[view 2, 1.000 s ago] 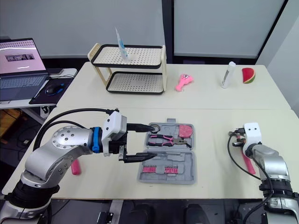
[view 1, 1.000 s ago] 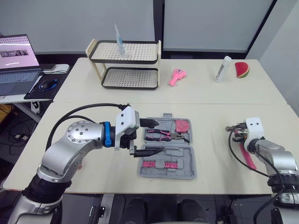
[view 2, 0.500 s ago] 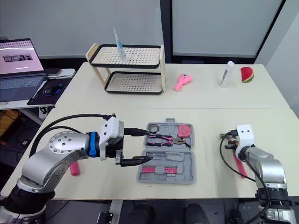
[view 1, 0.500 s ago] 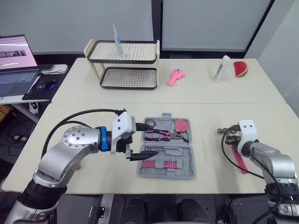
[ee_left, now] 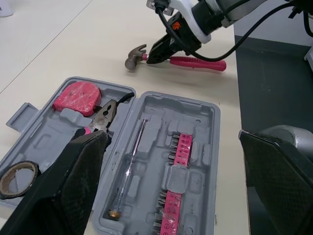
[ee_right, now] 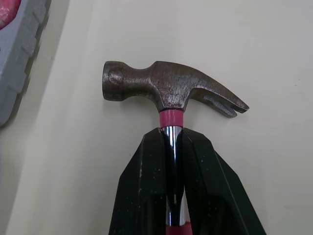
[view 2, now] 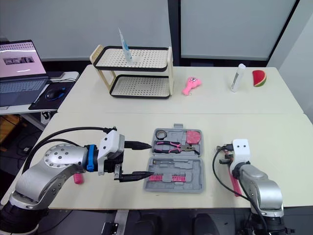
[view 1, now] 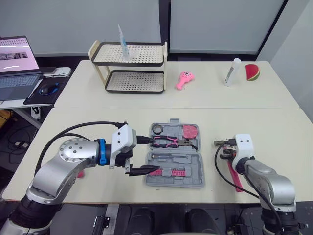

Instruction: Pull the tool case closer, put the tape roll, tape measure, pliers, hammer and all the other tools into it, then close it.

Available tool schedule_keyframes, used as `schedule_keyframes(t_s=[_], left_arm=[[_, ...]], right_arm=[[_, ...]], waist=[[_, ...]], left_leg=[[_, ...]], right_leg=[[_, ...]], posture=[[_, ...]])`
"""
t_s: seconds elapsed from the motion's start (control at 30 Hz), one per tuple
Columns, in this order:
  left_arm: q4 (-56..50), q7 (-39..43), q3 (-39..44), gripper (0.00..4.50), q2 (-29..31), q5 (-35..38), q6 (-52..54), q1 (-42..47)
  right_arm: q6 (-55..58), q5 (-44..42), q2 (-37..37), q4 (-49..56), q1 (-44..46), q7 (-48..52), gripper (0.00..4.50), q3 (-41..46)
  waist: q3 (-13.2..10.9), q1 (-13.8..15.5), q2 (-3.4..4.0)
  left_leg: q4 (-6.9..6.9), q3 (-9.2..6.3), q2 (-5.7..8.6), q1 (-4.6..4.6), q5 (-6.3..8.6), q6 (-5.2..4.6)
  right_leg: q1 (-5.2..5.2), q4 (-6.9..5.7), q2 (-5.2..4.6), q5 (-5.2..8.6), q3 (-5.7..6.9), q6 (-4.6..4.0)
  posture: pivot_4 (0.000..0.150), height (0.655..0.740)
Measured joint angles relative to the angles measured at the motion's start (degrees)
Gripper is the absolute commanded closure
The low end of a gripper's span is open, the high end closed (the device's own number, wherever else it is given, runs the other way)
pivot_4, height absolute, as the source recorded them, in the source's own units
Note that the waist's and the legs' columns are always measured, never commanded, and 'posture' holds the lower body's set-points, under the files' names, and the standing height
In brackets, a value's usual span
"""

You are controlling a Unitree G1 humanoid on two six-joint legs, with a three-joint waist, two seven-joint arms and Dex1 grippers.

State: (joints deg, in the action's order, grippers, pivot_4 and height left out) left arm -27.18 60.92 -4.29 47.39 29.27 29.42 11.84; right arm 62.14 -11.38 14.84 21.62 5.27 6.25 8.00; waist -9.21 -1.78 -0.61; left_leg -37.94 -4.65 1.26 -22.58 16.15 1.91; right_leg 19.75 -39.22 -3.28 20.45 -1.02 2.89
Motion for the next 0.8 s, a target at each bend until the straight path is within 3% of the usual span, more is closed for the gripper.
schedule_keyframes(t_s=[0.5, 0.57, 0.8], left_arm=[[-0.47, -0.12, -0.55, 0.0, -0.04, -0.83, -0.13, 0.03], [-0.52, -0.13, -0.55, 0.0, -0.03, -0.88, -0.13, 0.02], [-1.21, -0.14, -0.54, 0.0, -0.03, -1.49, -0.47, -0.56]], right_arm=[[-4.47, 2.81, -5.59, -5.46, 3.7, -3.26, 4.27, -1.37], [-4.59, 3.09, -6.0, -5.55, 3.78, -3.4, 3.54, -1.35], [-1.85, 1.56, -6.73, -1.32, 3.04, -3.1, 2.33, 1.0]], waist=[[0.0, -0.1, 0.0], [0.0, -0.09, 0.0], [0.0, -0.06, 0.0]], left_leg=[[0.0, 0.08, -0.02, -0.04, -0.01, 0.01], [0.0, 0.08, -0.02, -0.04, -0.01, 0.01], [-0.02, 0.08, -0.01, -0.12, -0.01, 0.01]], right_leg=[[0.33, -0.38, 0.07, 0.0, -0.15, 0.0], [0.33, -0.4, 0.07, 0.0, -0.15, 0.0], [0.41, -0.44, 0.06, 0.0, -0.16, 0.0]], posture=[[0.15, 0.729], [0.15, 0.729], [0.15, 0.729]])
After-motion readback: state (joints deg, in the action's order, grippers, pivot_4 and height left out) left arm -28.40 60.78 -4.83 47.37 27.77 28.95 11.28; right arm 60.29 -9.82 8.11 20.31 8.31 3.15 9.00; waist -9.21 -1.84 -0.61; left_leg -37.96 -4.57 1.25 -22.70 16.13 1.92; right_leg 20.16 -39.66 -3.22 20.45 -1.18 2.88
